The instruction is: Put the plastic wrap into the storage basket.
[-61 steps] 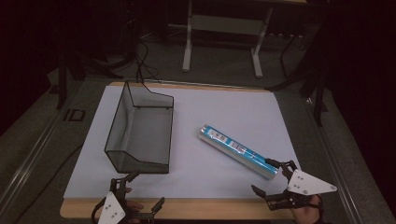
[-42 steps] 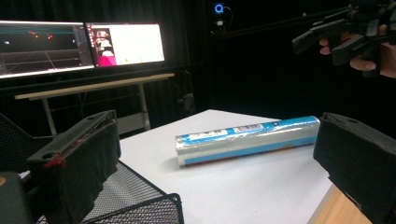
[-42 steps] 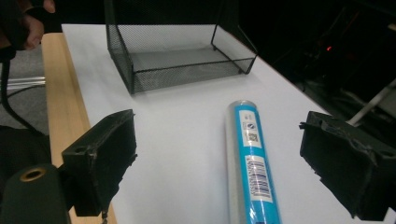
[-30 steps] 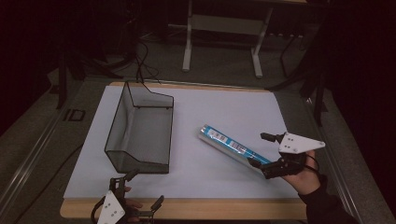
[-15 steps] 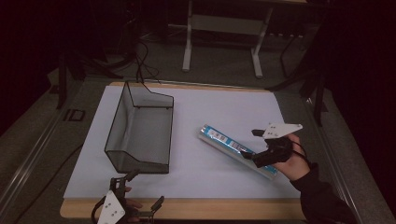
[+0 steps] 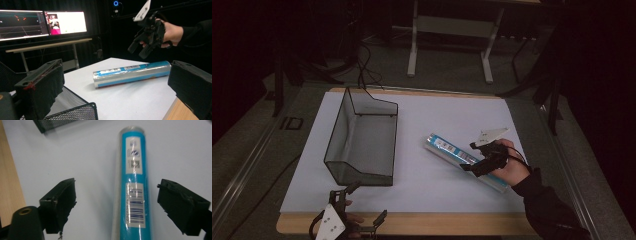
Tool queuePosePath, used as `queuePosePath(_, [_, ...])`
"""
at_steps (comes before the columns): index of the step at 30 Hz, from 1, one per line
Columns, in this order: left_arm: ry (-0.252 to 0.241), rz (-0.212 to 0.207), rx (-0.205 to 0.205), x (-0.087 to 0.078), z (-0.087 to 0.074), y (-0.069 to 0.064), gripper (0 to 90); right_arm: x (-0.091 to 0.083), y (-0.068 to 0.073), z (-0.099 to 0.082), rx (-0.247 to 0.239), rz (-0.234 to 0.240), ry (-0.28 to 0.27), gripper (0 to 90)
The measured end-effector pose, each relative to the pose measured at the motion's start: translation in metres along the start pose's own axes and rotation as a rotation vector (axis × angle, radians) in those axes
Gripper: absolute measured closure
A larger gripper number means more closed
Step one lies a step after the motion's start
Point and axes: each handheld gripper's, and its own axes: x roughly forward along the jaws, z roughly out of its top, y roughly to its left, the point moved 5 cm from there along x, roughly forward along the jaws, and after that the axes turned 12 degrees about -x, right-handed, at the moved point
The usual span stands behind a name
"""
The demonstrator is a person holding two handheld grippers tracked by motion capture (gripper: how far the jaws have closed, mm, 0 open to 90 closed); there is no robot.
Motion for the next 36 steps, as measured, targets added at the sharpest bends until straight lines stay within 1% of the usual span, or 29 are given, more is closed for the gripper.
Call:
queuePosePath(1, [0.000, 0.000, 0.000, 0.000, 0.000, 0.000, 1.2, 0.000, 0.000, 0.000, 0.000, 0.000, 0.000, 15.7])
queuePosePath(2, [0.000, 0.001, 0.002, 0.000, 0.000, 0.000, 1.2, 0.002, 0.000, -0.001, 0.001, 0.012, 0.003, 15.9])
queuePosePath(3, [0.001, 0.001, 0.002, 0.000, 0.000, 0.000, 1.2, 0.010, -0.003, -0.005, 0.011, 0.021, 0.034, 15.9])
queuePosePath(7, [0.003, -0.001, 0.002, 0.000, 0.000, 0.000, 1.2, 0.022, -0.007, -0.012, 0.032, 0.043, 0.073, 16.0])
queuePosePath(9, [0.005, 0.000, 0.006, 0.000, -0.001, 0.000, 1.2, 0.027, -0.009, -0.015, 0.049, 0.064, 0.094, 16.7])
queuePosePath(11, [0.006, -0.001, 0.007, 0.001, -0.001, -0.001, 1.2, 0.033, -0.010, -0.018, 0.057, 0.076, 0.118, 17.1])
queuePosePath(12, [0.007, -0.001, 0.008, 0.001, -0.001, -0.001, 1.2, 0.035, -0.011, -0.019, 0.061, 0.077, 0.131, 17.1])
queuePosePath(14, [0.006, -0.002, 0.007, 0.000, -0.001, -0.001, 1.2, 0.038, -0.011, -0.020, 0.061, 0.084, 0.140, 16.8])
queuePosePath(15, [0.006, -0.002, 0.008, 0.000, -0.001, -0.001, 1.2, 0.042, -0.013, -0.021, 0.068, 0.081, 0.161, 17.2])
queuePosePath(17, [0.007, -0.001, 0.008, 0.001, -0.001, -0.001, 1.2, 0.044, -0.016, -0.022, 0.078, 0.083, 0.176, 17.6])
queuePosePath(18, [0.007, -0.002, 0.007, 0.001, -0.001, -0.001, 1.2, 0.045, -0.017, -0.022, 0.079, 0.080, 0.180, 17.6])
queuePosePath(19, [0.007, -0.002, 0.008, 0.001, -0.001, -0.001, 1.2, 0.047, -0.018, -0.023, 0.076, 0.083, 0.195, 17.6])
queuePosePath(20, [0.007, -0.003, 0.008, 0.001, -0.001, -0.001, 1.2, 0.050, -0.019, -0.023, 0.069, 0.070, 0.214, 17.6])
queuePosePath(24, [0.009, -0.003, 0.010, 0.001, -0.001, -0.001, 1.2, 0.061, -0.023, -0.026, 0.069, 0.085, 0.262, 17.9])
queuePosePath(25, [0.010, -0.003, 0.010, 0.001, -0.001, -0.001, 1.2, 0.064, -0.024, -0.027, 0.070, 0.080, 0.277, 18.0])
queuePosePath(26, [0.010, -0.003, 0.010, 0.001, -0.001, -0.001, 1.2, 0.068, -0.026, -0.028, 0.075, 0.095, 0.288, 18.5])
queuePosePath(27, [0.010, -0.004, 0.010, 0.001, -0.001, -0.001, 1.2, 0.070, -0.027, -0.029, 0.076, 0.099, 0.298, 18.5])
queuePosePath(28, [0.009, -0.003, 0.010, 0.001, -0.001, -0.001, 1.2, 0.072, -0.028, -0.029, 0.078, 0.098, 0.318, 19.5])
queuePosePath(29, [0.009, -0.004, 0.010, 0.001, -0.001, -0.001, 1.2, 0.077, -0.030, -0.031, 0.074, 0.115, 0.351, 20.8])
queuePosePath(31, [0.009, -0.005, 0.009, 0.001, -0.001, -0.001, 1.2, 0.077, -0.030, -0.031, 0.074, 0.115, 0.351, 20.8])
queuePosePath(32, [0.010, -0.005, 0.010, 0.001, -0.001, -0.001, 1.2, 0.079, -0.030, -0.031, 0.074, 0.120, 0.371, 21.2])
queuePosePath(33, [0.010, -0.005, 0.010, 0.001, -0.001, -0.001, 1.2, 0.083, -0.031, -0.032, 0.062, 0.123, 0.407, 21.9])
queuePosePath(36, [0.009, -0.006, 0.011, 0.000, -0.001, -0.001, 1.2, 0.086, -0.032, -0.033, 0.058, 0.136, 0.436, 22.0])
